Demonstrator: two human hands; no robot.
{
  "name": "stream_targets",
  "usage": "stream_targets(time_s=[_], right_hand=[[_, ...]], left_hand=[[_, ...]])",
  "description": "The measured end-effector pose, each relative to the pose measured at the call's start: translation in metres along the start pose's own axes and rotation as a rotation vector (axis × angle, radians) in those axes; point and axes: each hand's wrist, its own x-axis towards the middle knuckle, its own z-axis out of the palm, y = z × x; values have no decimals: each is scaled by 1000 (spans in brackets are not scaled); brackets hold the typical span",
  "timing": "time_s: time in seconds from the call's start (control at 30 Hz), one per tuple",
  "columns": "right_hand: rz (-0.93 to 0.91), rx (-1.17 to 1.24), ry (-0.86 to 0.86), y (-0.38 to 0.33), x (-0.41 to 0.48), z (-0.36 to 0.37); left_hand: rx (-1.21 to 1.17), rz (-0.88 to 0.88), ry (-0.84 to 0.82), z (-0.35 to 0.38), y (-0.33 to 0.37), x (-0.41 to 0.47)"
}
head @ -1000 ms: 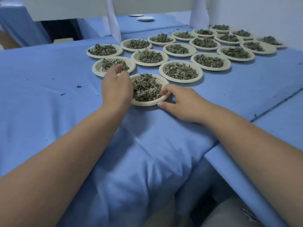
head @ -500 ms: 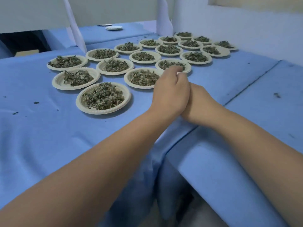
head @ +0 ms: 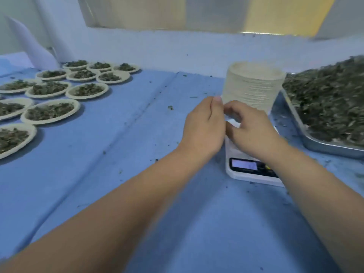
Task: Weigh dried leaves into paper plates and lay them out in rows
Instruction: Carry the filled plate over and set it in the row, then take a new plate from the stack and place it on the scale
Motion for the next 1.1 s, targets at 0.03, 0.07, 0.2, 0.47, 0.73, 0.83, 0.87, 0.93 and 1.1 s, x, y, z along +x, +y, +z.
stream_targets(time_s=[0.03,0.07,0.2,0.47,0.73,0.83,0.87,0.93,1.1], right_hand=[[36,-19,59,18,-5,-16],[75,-55,112,37,-9,-32],[271,-239,211,102,-17,-84],[466,-698,22,148,-25,-97],[415,-739,103,143,-30,-91],[402,-751,113,145,-31,-90],[398,-754,117,145,-31,-89],[389,-760,129,146,-31,-89],[395,-748,131,146,-32,-90]], left_hand=[[17,73,-32,18,9,1],[56,145,-50,35,16,4],[352,290,-132,80,26,31],[859,480,-299,117,42,108],[1053,471,-278,109,43,144],[1129,532,-314,108,43,147],[1162,567,-315,107,44,147],[1226,644,-314,103,43,148],[1300,851,-359,97,41,154]])
